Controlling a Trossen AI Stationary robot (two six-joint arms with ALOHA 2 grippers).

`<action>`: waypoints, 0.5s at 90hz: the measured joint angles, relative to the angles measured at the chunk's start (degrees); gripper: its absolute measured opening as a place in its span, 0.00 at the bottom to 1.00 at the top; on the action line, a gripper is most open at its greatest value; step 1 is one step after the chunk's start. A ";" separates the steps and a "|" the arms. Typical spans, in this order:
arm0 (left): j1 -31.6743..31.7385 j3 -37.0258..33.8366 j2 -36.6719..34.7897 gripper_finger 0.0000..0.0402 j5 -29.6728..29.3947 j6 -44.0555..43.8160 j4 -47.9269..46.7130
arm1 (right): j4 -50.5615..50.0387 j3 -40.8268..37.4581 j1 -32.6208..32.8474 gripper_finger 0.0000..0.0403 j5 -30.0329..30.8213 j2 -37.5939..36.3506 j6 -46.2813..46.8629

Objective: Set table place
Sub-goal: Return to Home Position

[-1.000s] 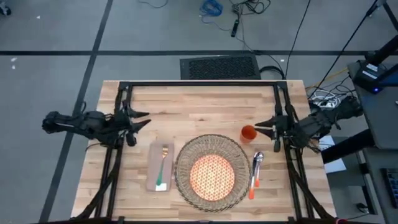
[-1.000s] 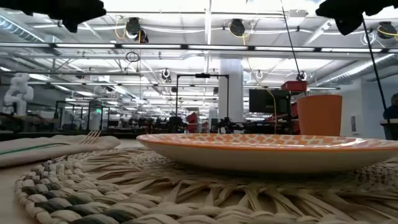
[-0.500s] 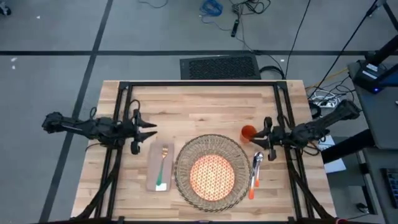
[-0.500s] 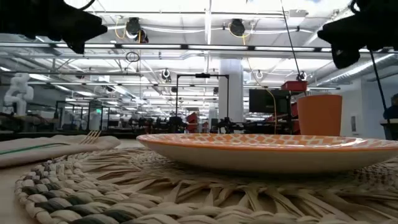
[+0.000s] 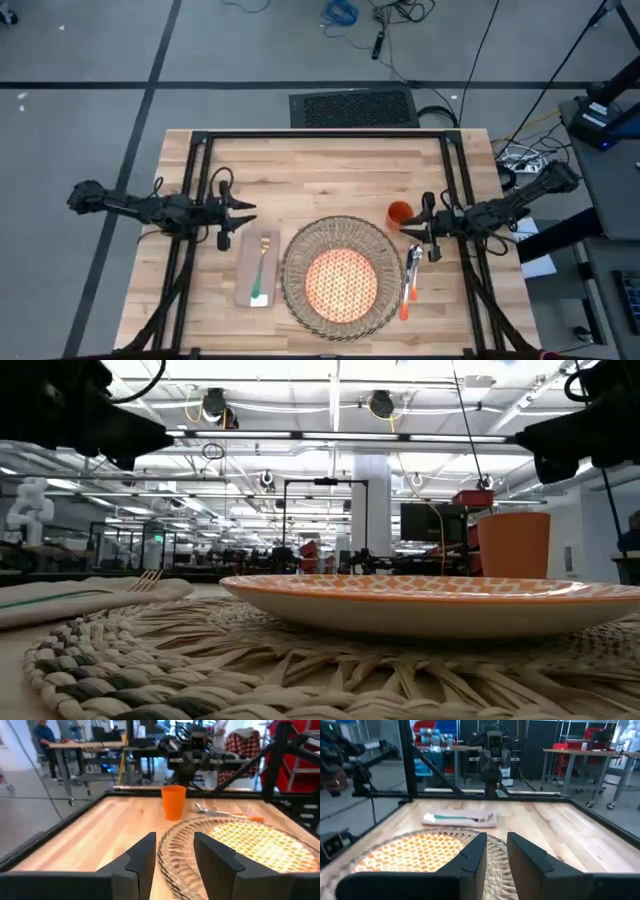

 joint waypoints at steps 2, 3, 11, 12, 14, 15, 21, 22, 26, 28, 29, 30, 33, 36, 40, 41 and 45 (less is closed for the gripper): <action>-0.01 -0.65 -0.08 0.30 0.01 0.80 2.27 | 0.01 0.00 0.00 0.16 0.18 0.00 -0.71; -0.01 -0.96 -0.10 0.30 0.00 1.19 3.28 | 0.03 0.00 0.00 0.16 0.21 0.00 -1.10; 0.19 -2.34 -0.17 0.30 -0.85 4.12 8.07 | 0.52 0.01 -0.17 0.16 0.40 0.00 -3.80; 0.32 -2.34 -0.16 0.30 -1.04 4.27 8.24 | 0.55 0.02 -0.23 0.16 0.47 0.00 -4.03; 0.56 -2.34 -0.13 0.30 -1.33 4.60 8.20 | 0.58 0.02 -0.43 0.16 0.48 0.00 -4.44; 0.73 -2.34 -0.12 0.30 -1.46 4.68 8.10 | 0.58 0.02 -0.52 0.16 0.46 0.00 -4.65; 1.89 -2.34 0.02 0.30 -1.91 4.35 6.84 | 0.37 0.04 -1.29 0.16 0.51 0.00 -5.48; 2.07 -2.34 0.05 0.30 -1.89 4.16 6.55 | 0.27 0.04 -1.43 0.16 0.52 0.00 -5.52; 2.77 -2.34 0.08 0.30 -1.35 3.37 5.14 | -0.18 0.04 -2.01 0.16 0.51 0.00 -5.57; 3.09 -2.34 0.06 0.30 -0.95 2.72 4.32 | -0.43 0.04 -2.22 0.16 0.52 0.00 -5.48; 3.25 -2.34 0.07 0.30 -0.73 2.58 4.01 | -0.56 0.04 -2.36 0.16 0.51 0.00 -5.41; 3.40 -2.34 0.08 0.30 -0.56 2.43 3.69 | -0.66 0.04 -2.49 0.16 0.51 0.00 -5.39; 3.74 -2.34 0.08 0.30 -0.20 1.97 2.56 | -0.86 0.06 -2.84 0.16 0.51 0.00 -5.39; 4.03 -2.34 0.08 0.30 -0.19 1.52 1.48 | -1.10 0.07 -3.17 0.16 0.51 0.00 -5.39; 4.45 -2.34 0.10 0.30 -0.48 1.29 0.29 | -1.25 0.07 -3.60 0.16 0.54 0.00 -5.39; 4.54 -2.34 0.10 0.30 -0.67 1.27 0.06 | -1.25 0.07 -3.70 0.16 0.59 0.00 -5.38; 4.79 -2.34 0.10 0.30 -1.79 1.10 -0.79 | -1.23 0.07 -3.97 0.16 1.27 0.00 -5.13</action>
